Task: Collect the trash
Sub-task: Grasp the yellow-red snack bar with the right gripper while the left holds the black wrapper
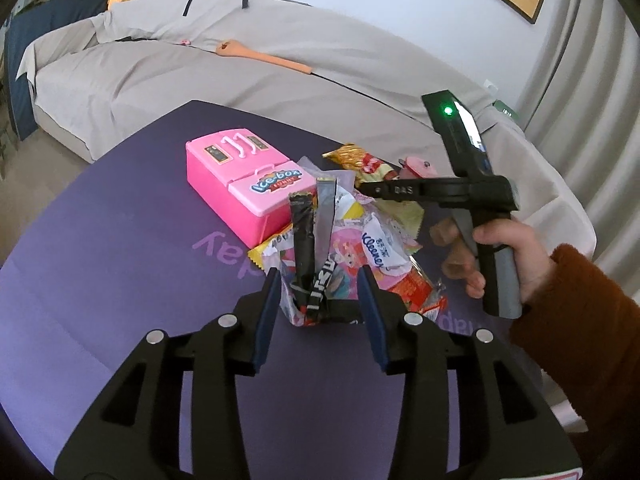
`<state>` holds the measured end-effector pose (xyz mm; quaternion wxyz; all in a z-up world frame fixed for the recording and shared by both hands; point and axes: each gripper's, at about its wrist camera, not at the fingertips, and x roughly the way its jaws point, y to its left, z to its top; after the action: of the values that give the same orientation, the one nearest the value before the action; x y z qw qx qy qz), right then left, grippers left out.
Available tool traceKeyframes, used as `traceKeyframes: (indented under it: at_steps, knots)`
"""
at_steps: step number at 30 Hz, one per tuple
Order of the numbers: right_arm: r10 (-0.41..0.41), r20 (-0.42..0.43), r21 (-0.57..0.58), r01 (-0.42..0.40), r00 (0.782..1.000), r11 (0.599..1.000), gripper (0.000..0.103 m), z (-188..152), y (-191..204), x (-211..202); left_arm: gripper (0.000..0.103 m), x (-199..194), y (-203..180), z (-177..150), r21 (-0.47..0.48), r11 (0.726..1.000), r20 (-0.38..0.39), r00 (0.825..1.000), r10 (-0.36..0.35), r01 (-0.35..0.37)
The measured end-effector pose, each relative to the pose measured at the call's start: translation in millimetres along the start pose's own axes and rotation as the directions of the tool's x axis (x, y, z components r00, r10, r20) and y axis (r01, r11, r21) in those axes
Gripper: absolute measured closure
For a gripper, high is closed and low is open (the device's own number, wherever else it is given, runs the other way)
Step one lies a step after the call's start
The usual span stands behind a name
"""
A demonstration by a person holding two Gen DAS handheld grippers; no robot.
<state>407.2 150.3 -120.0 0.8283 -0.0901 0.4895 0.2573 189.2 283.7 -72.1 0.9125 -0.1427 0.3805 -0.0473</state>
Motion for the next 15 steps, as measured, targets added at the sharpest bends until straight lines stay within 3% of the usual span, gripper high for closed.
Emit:
traceKeyframes:
  at_steps: [2, 9, 15]
  knots:
    - [-0.026, 0.011, -0.012, 0.026, 1.0, 1.0, 0.085, -9.2, -1.8, -10.9, 0.065, 1.4, -1.3, -2.5, -0.001, 1.0, -0.004, 1.0, 0.003, -0.003]
    - [0.033, 0.064, 0.087, -0.038, 0.997, 0.995, 0.085, -56.9, -31.6, -71.3, 0.065, 10.2, -4.3, -5.2, -0.036, 0.998, -0.007, 0.999, 0.054, -0.054]
    - [-0.03, 0.116, 0.101, 0.018, 0.993, 0.995, 0.085, -101.6, -47.9, -119.8, 0.066, 24.8, -18.0, -6.5, -0.02, 0.995, -0.008, 0.995, 0.095, -0.095]
